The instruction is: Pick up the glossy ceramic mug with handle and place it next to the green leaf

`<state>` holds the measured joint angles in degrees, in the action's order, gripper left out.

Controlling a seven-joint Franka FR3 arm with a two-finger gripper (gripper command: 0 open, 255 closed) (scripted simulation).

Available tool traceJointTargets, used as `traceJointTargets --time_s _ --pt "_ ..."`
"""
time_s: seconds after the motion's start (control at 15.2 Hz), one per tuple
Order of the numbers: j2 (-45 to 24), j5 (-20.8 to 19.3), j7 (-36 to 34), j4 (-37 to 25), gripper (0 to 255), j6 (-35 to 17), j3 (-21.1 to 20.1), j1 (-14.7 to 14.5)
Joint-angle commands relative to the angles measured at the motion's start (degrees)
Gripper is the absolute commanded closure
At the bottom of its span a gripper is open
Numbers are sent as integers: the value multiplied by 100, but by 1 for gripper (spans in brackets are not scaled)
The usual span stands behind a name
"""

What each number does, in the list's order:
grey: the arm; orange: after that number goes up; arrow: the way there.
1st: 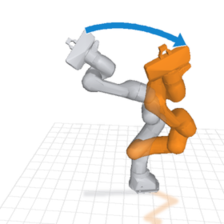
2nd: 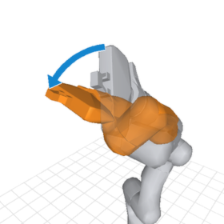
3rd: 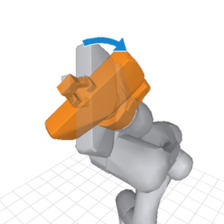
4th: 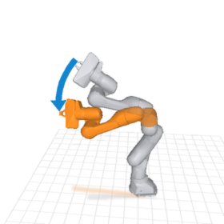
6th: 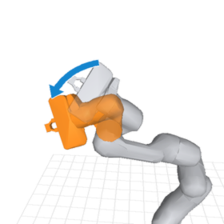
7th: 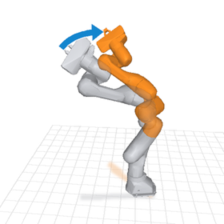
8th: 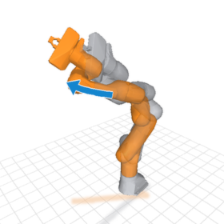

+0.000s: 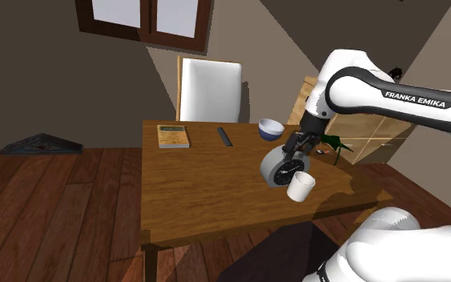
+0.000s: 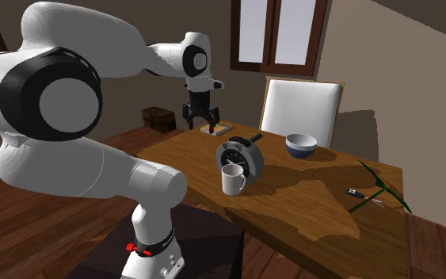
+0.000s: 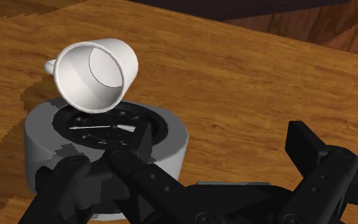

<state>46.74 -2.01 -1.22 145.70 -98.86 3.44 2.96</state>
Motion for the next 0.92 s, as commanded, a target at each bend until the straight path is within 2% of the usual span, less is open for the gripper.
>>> traceJointTargets --time_s 0.0,0.4,0.73,0.86 --pt "-33 -136 107 267 0 -294 110 82" --pt "-285 -630 465 1029 0 -1292 537 420" --pt "-786 -1075 742 1468 0 -2238 927 745" --pt "-880 -1105 738 1571 0 -2436 955 759"
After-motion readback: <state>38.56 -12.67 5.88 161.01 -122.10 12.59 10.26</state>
